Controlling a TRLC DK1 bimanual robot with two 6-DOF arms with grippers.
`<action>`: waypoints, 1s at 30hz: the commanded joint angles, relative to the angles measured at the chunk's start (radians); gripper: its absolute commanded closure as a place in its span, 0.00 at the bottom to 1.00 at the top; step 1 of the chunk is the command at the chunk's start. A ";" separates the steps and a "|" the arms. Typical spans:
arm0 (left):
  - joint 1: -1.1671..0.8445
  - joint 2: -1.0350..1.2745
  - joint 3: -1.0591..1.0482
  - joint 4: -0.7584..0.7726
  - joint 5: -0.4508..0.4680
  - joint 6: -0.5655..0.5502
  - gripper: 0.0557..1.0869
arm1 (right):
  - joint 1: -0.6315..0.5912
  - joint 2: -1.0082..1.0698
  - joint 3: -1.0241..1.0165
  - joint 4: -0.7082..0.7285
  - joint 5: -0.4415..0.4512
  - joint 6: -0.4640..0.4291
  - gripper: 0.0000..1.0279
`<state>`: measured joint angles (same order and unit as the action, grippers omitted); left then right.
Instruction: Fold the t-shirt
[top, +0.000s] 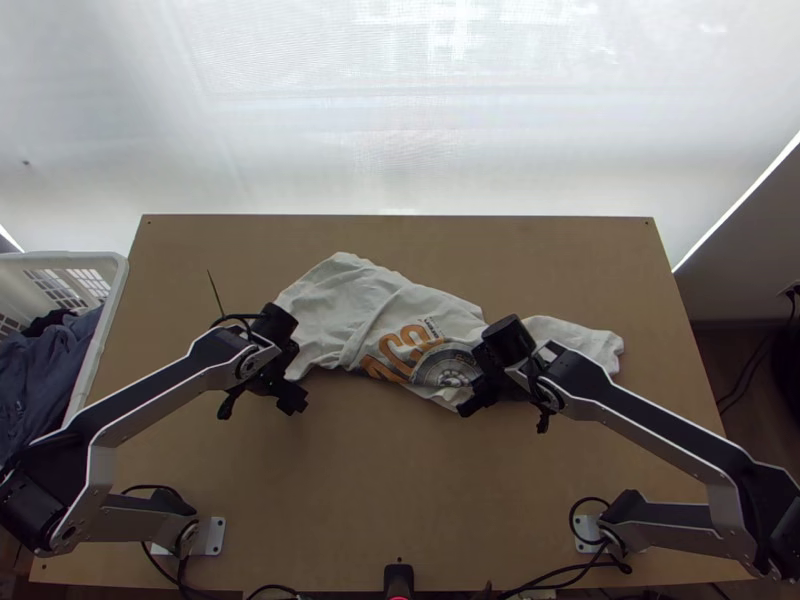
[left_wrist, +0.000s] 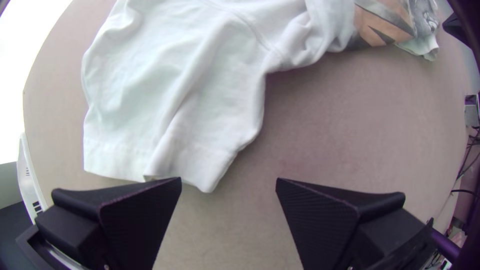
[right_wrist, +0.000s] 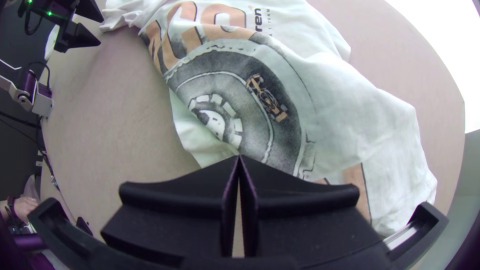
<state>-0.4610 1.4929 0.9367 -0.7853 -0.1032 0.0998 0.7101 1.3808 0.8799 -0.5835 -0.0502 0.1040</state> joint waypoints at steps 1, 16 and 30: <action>0.010 0.029 -0.038 0.098 -0.027 0.001 0.24 | -0.001 -0.006 0.008 -0.036 0.001 0.000 0.97; 0.050 0.076 -0.068 0.201 -0.029 0.064 0.96 | -0.011 -0.042 0.021 -0.079 -0.010 0.000 0.44; 0.074 0.024 0.011 0.136 -0.027 0.066 0.96 | 0.213 0.058 0.016 -0.064 -0.060 0.013 0.15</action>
<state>-0.3943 1.5368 0.9104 -0.6270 -0.1352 0.1623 0.8452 1.3720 0.8909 -0.6857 -0.1020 0.1196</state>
